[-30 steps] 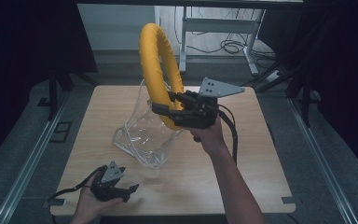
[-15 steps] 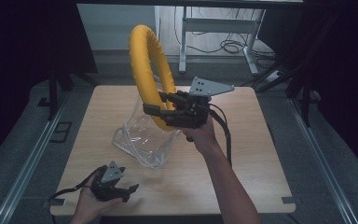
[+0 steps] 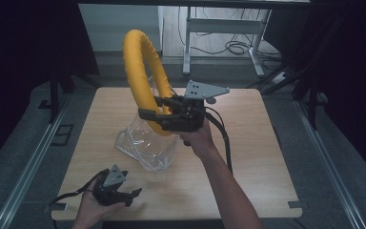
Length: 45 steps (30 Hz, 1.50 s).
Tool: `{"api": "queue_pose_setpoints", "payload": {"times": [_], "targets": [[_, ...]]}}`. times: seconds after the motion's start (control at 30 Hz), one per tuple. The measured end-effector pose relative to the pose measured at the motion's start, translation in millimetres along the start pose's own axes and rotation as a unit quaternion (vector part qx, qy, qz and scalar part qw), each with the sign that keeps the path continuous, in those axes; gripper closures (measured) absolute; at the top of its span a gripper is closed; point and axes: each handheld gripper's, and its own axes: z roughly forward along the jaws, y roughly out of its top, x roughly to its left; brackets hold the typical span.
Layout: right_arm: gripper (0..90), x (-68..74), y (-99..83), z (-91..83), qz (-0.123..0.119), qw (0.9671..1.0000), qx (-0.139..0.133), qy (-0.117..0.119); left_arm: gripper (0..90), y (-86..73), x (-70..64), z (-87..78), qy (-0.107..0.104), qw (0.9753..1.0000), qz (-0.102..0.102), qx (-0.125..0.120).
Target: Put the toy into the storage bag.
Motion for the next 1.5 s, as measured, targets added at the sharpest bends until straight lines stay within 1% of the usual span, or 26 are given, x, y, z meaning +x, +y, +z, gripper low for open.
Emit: {"api": "queue_pose_setpoints", "payload": {"times": [0.2,0.47,0.67,0.73,0.8,0.83,0.9,0.97,1.13,1.3,1.5], "targets": [[51.2,0.4,-2.6,5.6,0.001,1.0000,0.001,0.005,20.8,0.0,0.4,-0.3,0.001,1.0000,0.003,0.002],[51.2,-0.9,-9.1,14.9,0.013,0.9998,0.003,0.015,20.8,0.1,0.6,-0.6,0.003,1.0000,0.005,0.003],[51.2,-3.9,-18.8,21.4,0.021,0.9996,0.009,0.018,20.8,0.0,0.8,-0.9,0.003,1.0000,0.005,0.003],[51.2,-6.5,-24.6,23.0,0.025,0.9994,0.015,0.017,20.8,0.0,0.7,-0.7,0.002,1.0000,0.005,0.003],[51.2,-8.3,-28.6,24.1,0.030,0.9993,0.015,0.018,20.7,0.0,1.1,-0.8,0.003,0.9999,0.008,0.006],[51.2,-8.3,-28.6,24.1,0.030,0.9993,0.015,0.018,20.7,0.0,1.1,-0.8,0.003,0.9999,0.008,0.006],[51.2,-10.4,-34.6,25.0,0.038,0.9990,0.012,0.019,20.7,-0.1,0.9,-0.9,0.002,1.0000,0.007,0.006],[51.2,-11.0,-36.4,25.0,0.038,0.9990,0.012,0.019,20.7,-0.1,0.6,-0.5,0.002,1.0000,0.004,0.005],[51.1,-13.2,-42.9,24.2,0.043,0.9988,0.014,0.016,20.7,-0.1,0.7,0.3,0.001,0.9999,0.007,0.008],[51.2,-14.7,-49.9,21.2,0.047,0.9988,0.010,0.014,20.7,-0.1,0.6,0.4,0.001,1.0000,0.007,0.007],[51.2,-13.1,-56.8,20.1,0.041,0.9991,0.005,0.014,20.7,0.0,0.4,0.9,0.000,1.0000,0.007,0.007]]}}
